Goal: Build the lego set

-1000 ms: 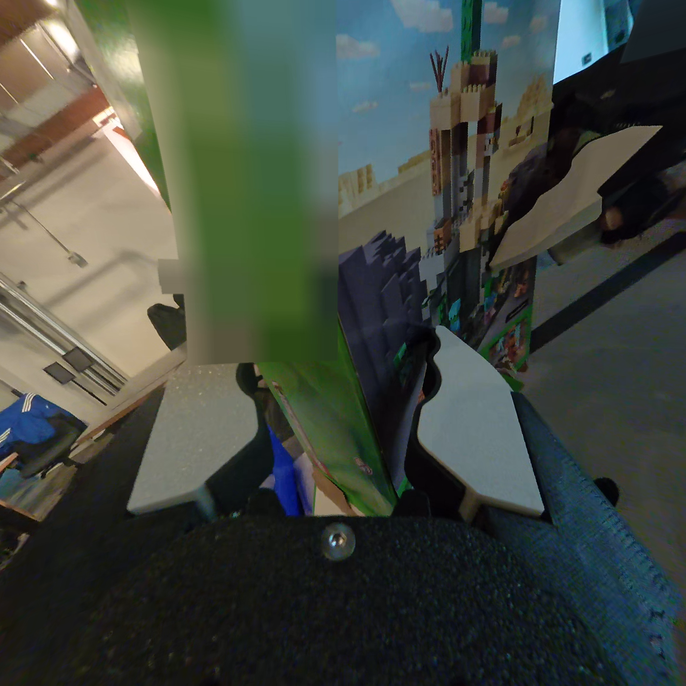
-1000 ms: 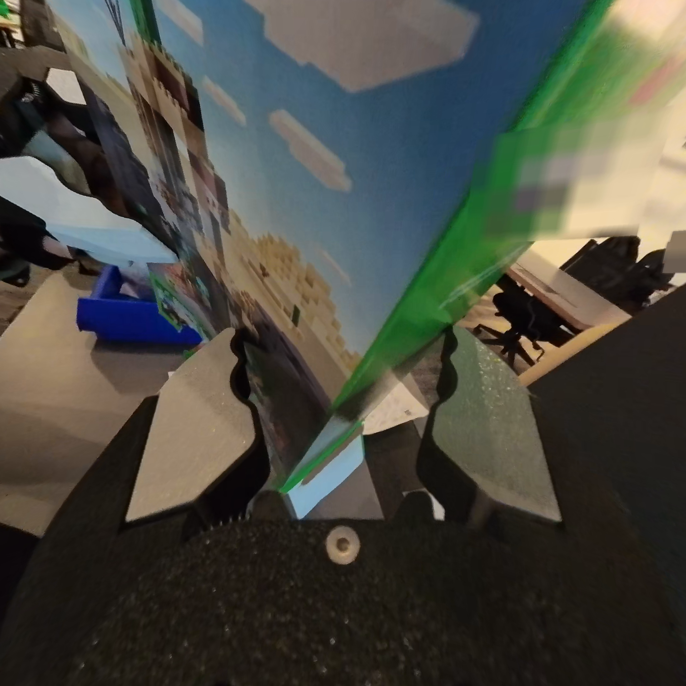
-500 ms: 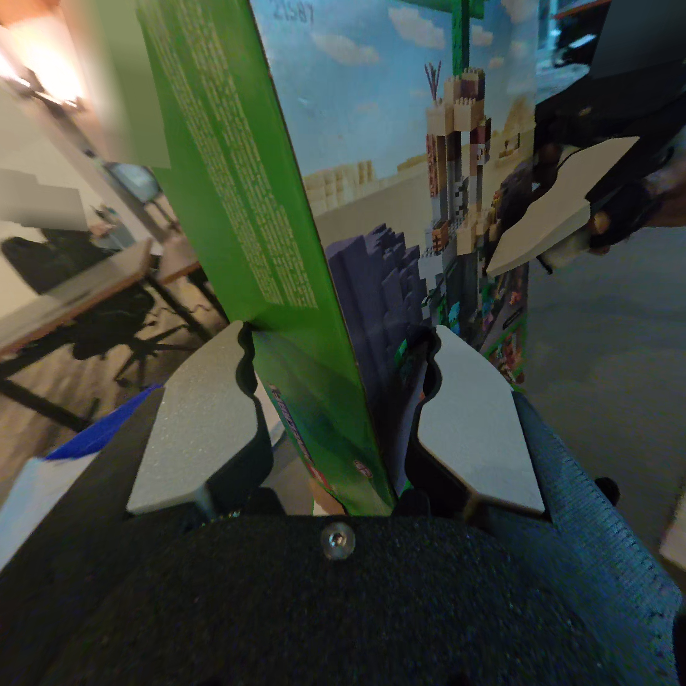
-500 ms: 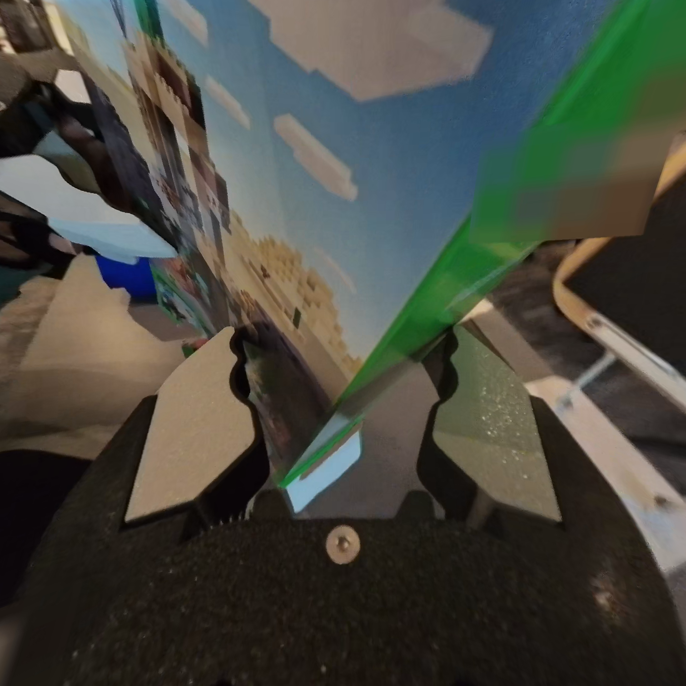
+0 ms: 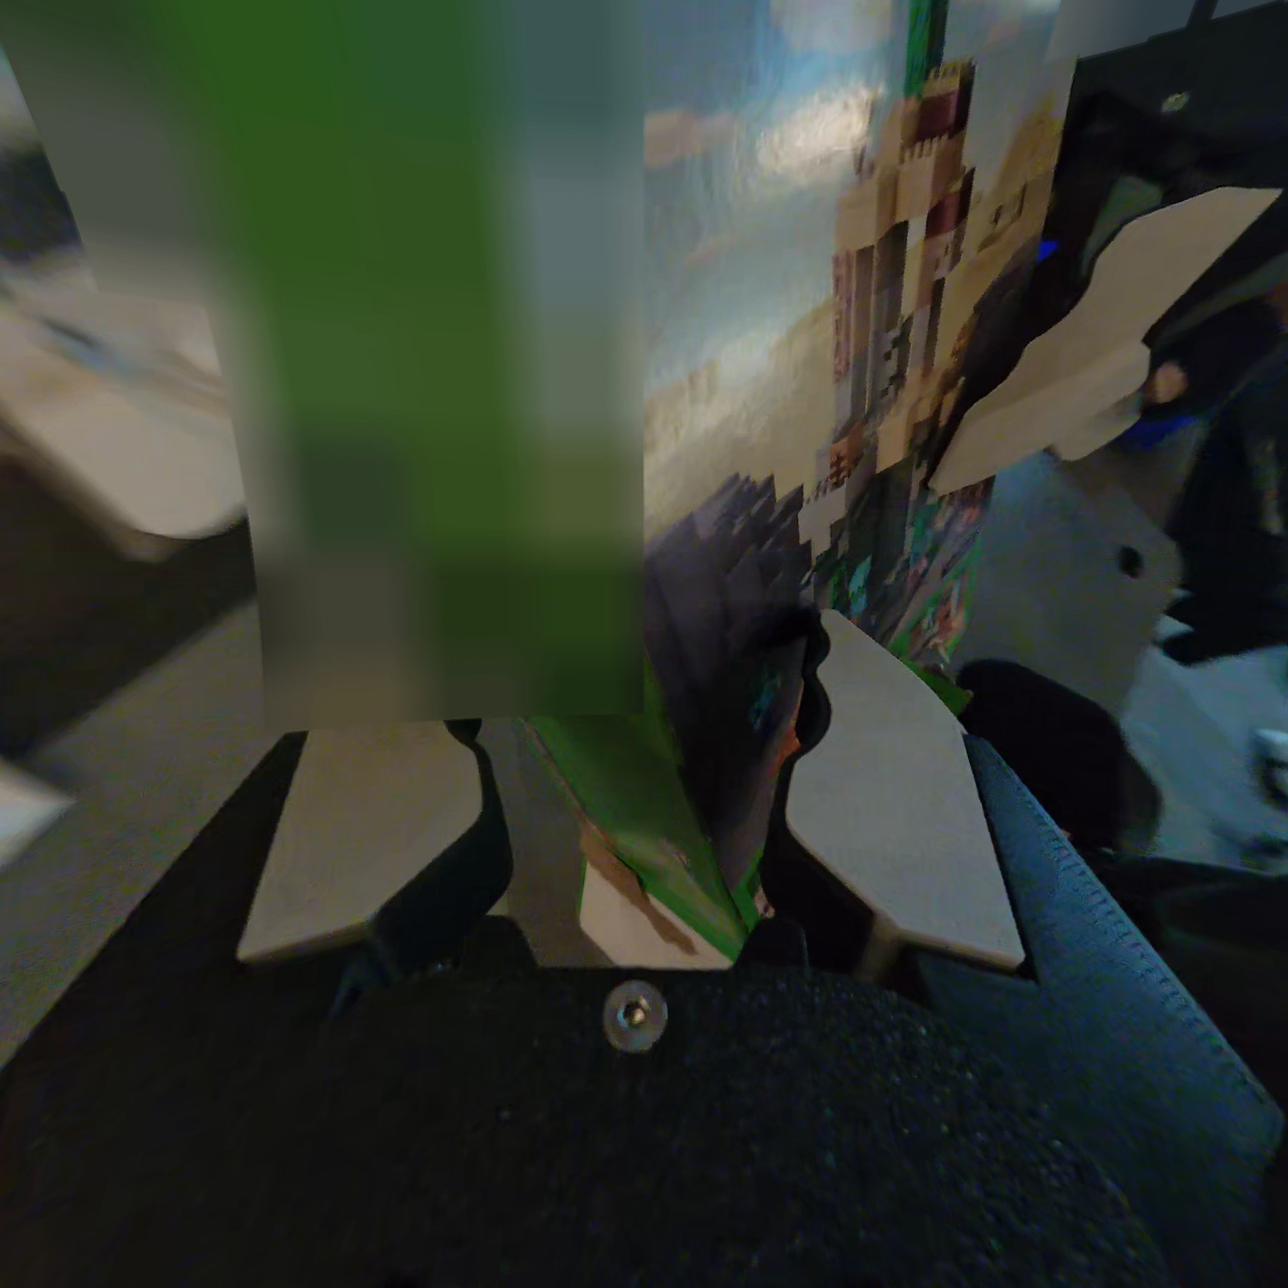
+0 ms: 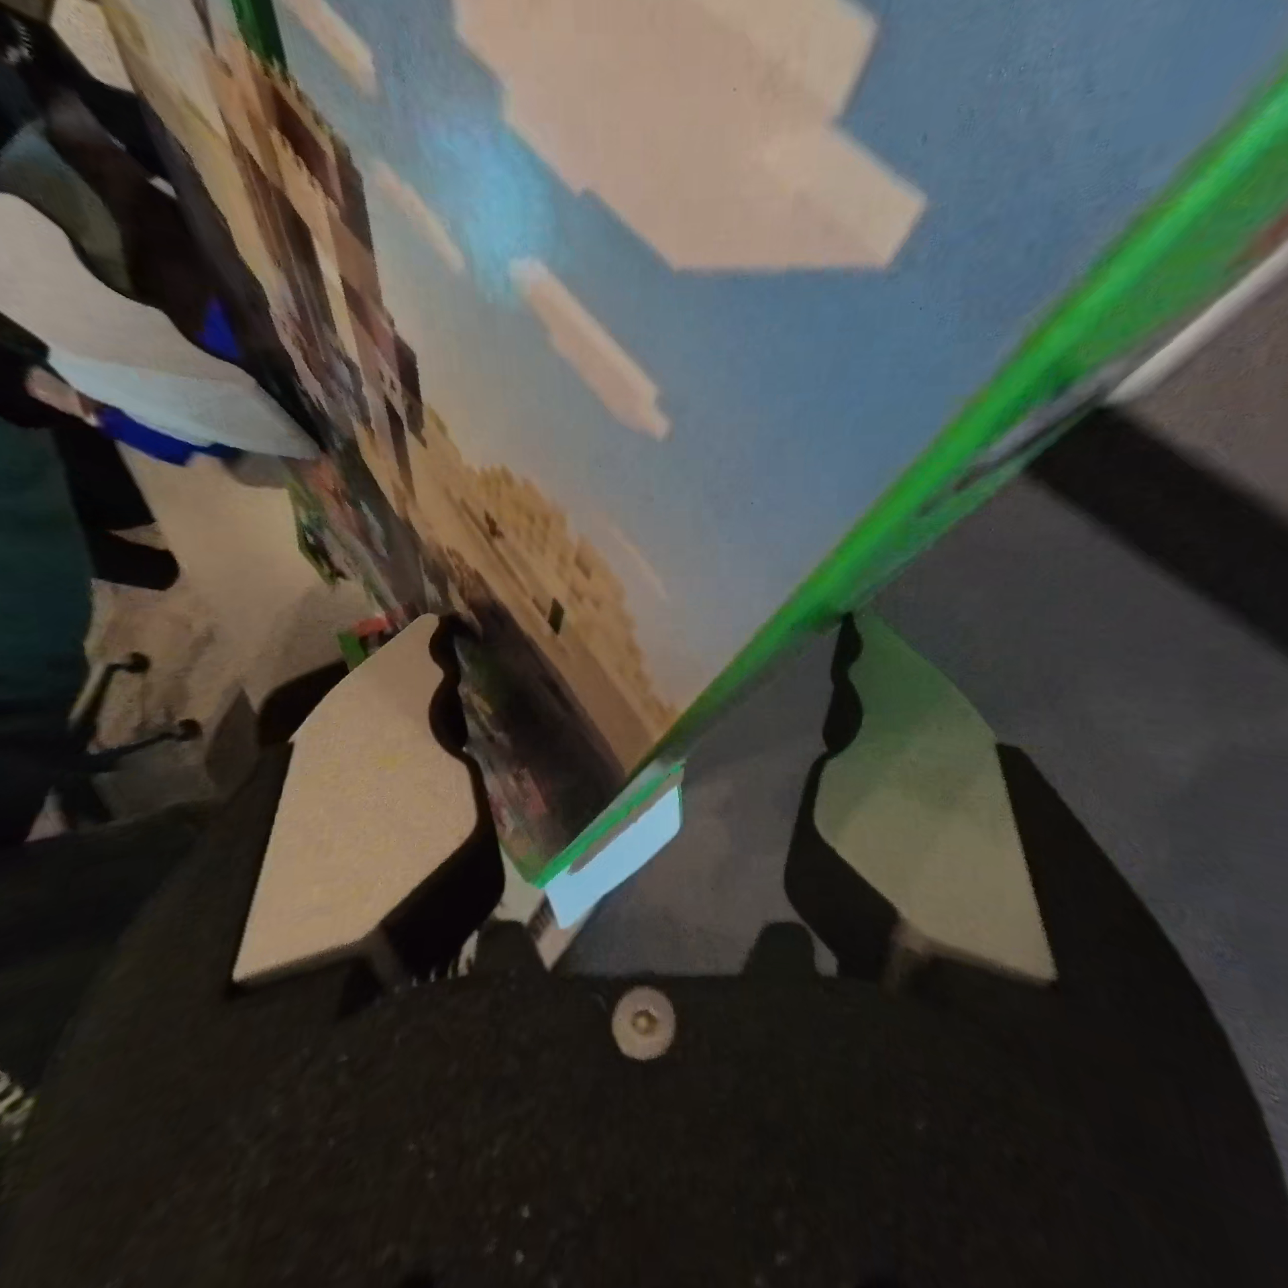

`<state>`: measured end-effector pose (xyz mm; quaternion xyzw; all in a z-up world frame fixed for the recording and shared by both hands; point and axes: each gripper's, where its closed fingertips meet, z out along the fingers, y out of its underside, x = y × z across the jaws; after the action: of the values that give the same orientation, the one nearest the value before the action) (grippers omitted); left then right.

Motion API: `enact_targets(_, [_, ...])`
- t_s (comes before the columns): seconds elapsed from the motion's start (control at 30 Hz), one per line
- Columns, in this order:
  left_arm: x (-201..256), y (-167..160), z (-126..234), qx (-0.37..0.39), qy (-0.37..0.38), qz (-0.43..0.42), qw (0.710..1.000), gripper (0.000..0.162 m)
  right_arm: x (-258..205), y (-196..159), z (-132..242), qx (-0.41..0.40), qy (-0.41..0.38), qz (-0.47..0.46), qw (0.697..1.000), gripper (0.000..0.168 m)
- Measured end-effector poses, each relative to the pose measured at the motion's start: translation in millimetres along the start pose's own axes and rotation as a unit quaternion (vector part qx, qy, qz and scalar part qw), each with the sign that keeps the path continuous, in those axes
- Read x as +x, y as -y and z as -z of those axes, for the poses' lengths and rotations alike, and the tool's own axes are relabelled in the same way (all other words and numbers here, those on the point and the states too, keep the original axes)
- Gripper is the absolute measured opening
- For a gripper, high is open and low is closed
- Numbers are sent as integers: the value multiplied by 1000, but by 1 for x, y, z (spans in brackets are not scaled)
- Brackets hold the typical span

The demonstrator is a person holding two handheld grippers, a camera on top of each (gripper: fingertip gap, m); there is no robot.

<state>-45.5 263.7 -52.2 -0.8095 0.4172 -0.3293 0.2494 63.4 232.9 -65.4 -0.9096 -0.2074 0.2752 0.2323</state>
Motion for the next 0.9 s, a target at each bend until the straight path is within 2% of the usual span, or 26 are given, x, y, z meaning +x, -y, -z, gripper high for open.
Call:
enact_targets(0.17, [-9,-20,-77,-37,-42,47,997,90,60,-43,-24,-12,17,-65,998,103])
enact_targets(0.33, [-29,-24,-111,-2,-77,110,991,90,98,-41,-40,94,56,-104,989,102])
enact_targets(0.43, [-35,-32,-110,19,-77,82,993,76,104,-38,-36,163,72,-87,980,96])
enact_targets(0.53, [-28,-43,-96,44,-76,43,995,77,95,-43,-19,217,82,-40,972,96])
enact_targets(0.63, [-17,-61,-73,75,-67,-25,995,72,74,-66,5,248,117,24,961,88])
enact_targets(0.73, [-21,-86,-52,98,-40,-107,989,71,81,-106,16,227,72,115,964,86])
enact_targets(0.8, [-34,-108,-48,91,-3,-168,982,72,102,-135,9,183,6,178,967,86])
enact_targets(0.9, [-41,-132,-56,84,11,-229,970,75,113,-160,-10,137,-17,211,968,91])
